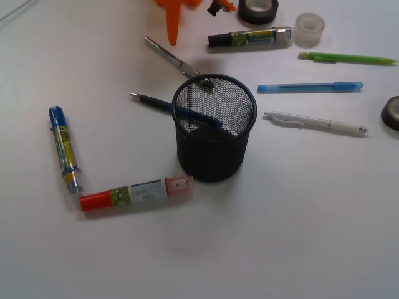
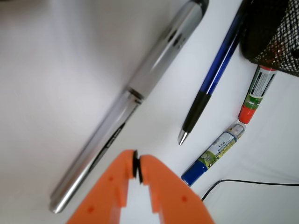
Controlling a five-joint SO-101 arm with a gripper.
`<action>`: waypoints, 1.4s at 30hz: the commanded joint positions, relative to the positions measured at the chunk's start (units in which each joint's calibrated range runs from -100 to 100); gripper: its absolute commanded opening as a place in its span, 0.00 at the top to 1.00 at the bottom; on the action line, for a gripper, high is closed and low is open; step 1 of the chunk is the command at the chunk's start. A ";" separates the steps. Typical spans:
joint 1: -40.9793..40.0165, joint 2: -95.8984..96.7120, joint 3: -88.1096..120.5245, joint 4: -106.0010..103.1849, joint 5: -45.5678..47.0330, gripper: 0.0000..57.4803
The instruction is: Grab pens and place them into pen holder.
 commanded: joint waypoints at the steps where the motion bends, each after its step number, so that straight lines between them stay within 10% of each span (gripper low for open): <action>1: 2.52 -0.46 0.77 -3.58 -1.12 0.99; 19: 3.49 3.87 0.14 -4.63 -13.92 0.97; 27: 4.91 27.76 -7.47 -8.22 -20.32 0.65; 42: 6.03 53.09 -16.98 -13.56 -22.32 0.68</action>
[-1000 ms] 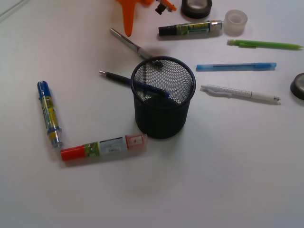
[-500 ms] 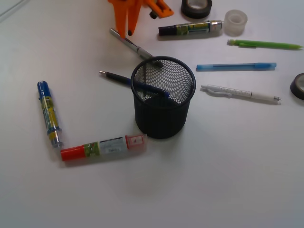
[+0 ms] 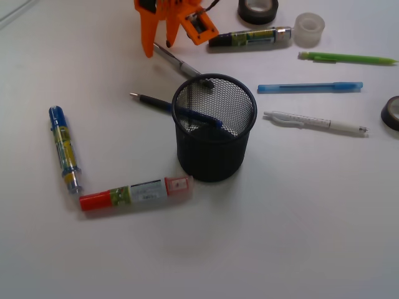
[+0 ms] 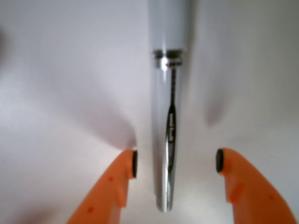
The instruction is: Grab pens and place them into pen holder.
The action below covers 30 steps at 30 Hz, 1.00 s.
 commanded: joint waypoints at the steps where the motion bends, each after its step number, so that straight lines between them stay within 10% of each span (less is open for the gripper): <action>1: 1.53 6.17 -5.04 -0.86 -0.15 0.71; 7: 2.05 18.58 -12.38 -0.94 -0.15 1.00; 30: 1.53 -29.53 -30.77 -3.39 -22.17 0.99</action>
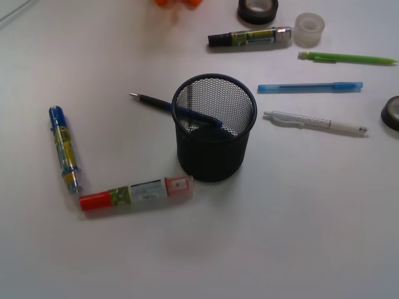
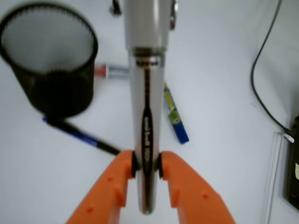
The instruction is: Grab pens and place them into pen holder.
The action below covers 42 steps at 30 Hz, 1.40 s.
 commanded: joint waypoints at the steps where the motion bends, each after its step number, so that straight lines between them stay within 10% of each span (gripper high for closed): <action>1: -2.70 -3.83 4.48 -15.73 -3.91 0.99; 15: -10.78 20.74 37.45 -94.82 -7.96 0.99; 35: -16.46 72.33 13.08 -119.58 -8.01 0.98; 42: -17.50 79.64 6.56 -120.54 -7.91 0.67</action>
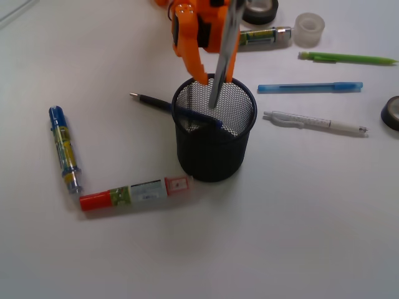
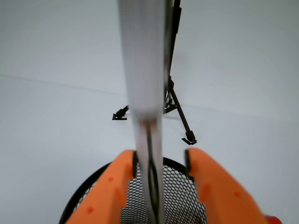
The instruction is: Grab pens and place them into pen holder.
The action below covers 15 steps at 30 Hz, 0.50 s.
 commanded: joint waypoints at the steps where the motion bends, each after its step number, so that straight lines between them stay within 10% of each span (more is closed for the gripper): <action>1: -0.56 0.97 -5.13 -0.97 0.05 0.65; 15: 0.93 -26.23 -15.91 58.70 20.42 0.65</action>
